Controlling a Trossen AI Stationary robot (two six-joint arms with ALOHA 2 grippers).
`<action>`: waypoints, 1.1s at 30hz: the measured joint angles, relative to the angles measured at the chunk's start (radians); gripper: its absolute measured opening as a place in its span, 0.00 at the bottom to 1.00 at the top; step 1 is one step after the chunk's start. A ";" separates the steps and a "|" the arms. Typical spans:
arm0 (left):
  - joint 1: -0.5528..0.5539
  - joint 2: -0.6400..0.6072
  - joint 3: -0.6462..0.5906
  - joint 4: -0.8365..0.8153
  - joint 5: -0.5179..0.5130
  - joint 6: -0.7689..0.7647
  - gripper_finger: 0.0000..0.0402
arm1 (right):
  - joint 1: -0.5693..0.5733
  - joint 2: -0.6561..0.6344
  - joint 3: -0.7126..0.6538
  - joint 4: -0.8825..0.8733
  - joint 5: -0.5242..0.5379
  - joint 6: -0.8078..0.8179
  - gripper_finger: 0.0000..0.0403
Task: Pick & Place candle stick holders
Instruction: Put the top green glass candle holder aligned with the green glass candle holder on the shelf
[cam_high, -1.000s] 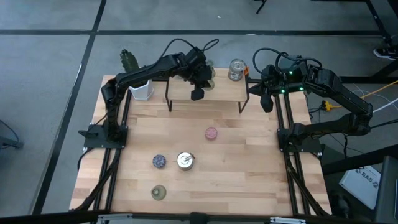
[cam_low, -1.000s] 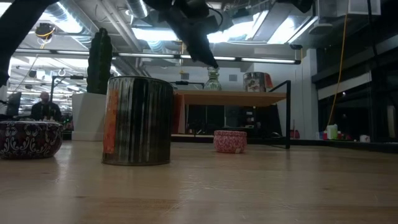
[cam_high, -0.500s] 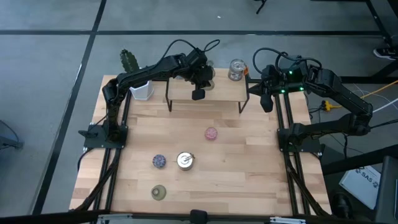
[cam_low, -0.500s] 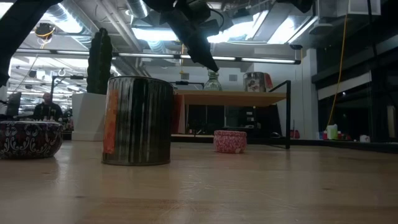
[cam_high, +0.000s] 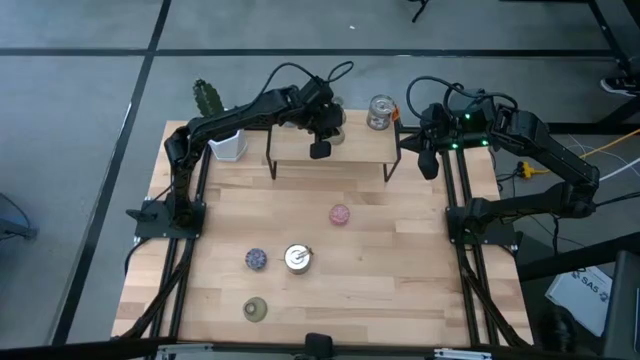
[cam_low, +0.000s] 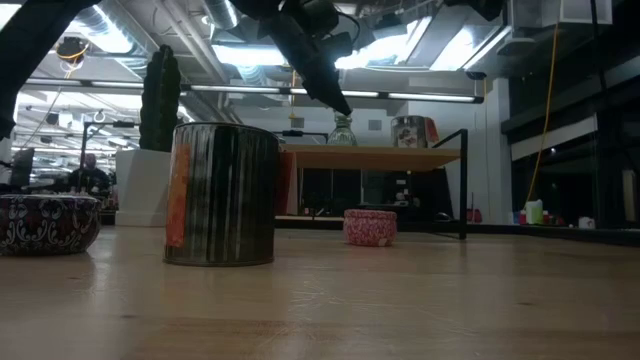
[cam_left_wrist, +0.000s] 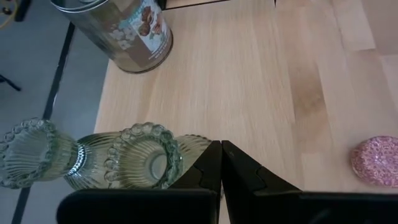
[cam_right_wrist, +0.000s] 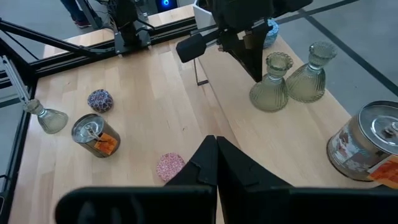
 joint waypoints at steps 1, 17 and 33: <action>0.000 0.000 0.000 0.000 -0.001 0.001 0.00 | 0.000 0.000 0.000 0.000 0.000 0.000 0.00; 0.000 0.000 0.000 0.022 -0.060 0.001 0.00 | 0.000 0.000 0.000 0.000 0.000 0.000 0.00; 0.000 0.000 0.000 0.021 -0.091 0.000 0.00 | 0.000 0.000 0.000 0.000 0.000 0.000 0.00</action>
